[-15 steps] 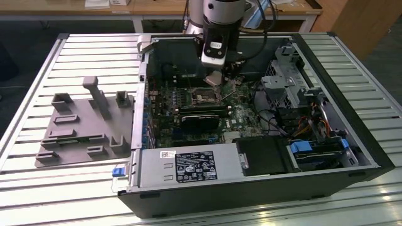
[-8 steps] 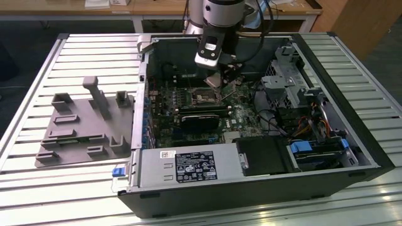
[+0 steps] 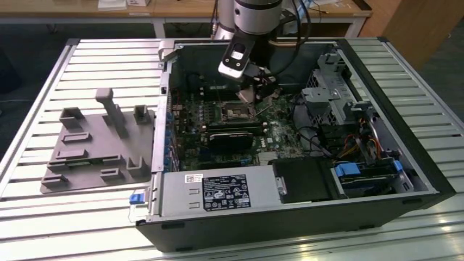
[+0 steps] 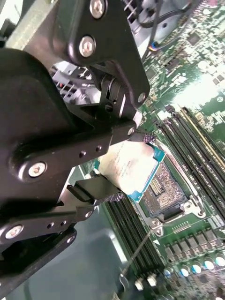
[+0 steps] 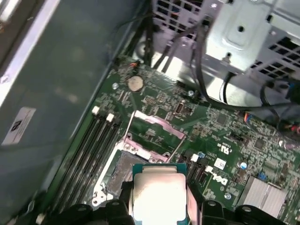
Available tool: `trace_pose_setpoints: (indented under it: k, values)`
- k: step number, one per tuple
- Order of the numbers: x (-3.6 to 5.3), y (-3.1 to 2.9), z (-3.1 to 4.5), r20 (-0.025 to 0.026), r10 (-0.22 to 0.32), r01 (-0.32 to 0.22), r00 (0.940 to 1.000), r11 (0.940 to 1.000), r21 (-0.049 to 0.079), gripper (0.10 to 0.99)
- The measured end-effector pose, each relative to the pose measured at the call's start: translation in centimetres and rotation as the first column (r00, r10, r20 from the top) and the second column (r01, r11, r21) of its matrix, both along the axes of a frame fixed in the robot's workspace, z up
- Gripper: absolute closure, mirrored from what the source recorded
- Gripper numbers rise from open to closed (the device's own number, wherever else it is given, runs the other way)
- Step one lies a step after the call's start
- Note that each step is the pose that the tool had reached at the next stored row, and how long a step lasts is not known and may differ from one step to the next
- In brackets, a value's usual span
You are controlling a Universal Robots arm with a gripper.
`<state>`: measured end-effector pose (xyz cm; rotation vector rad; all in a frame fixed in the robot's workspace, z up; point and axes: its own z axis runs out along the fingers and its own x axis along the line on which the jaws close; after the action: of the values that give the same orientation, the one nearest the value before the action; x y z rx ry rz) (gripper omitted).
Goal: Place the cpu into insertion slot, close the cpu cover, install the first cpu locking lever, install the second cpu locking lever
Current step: 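Place the cpu into insertion slot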
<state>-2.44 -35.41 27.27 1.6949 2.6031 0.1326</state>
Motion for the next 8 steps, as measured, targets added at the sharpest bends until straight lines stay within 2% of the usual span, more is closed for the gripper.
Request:
trace_pose_setpoints:
  k: [4, 8]
  values:
    - [0.0, 0.0, -0.3, 0.0, -0.072, 0.072, 0.9974, 0.9974, 0.0, 0.549]
    - [0.0, 0.0, -0.59, 0.0, -0.145, 0.145, 0.9894, 0.9894, 0.0, 0.549]
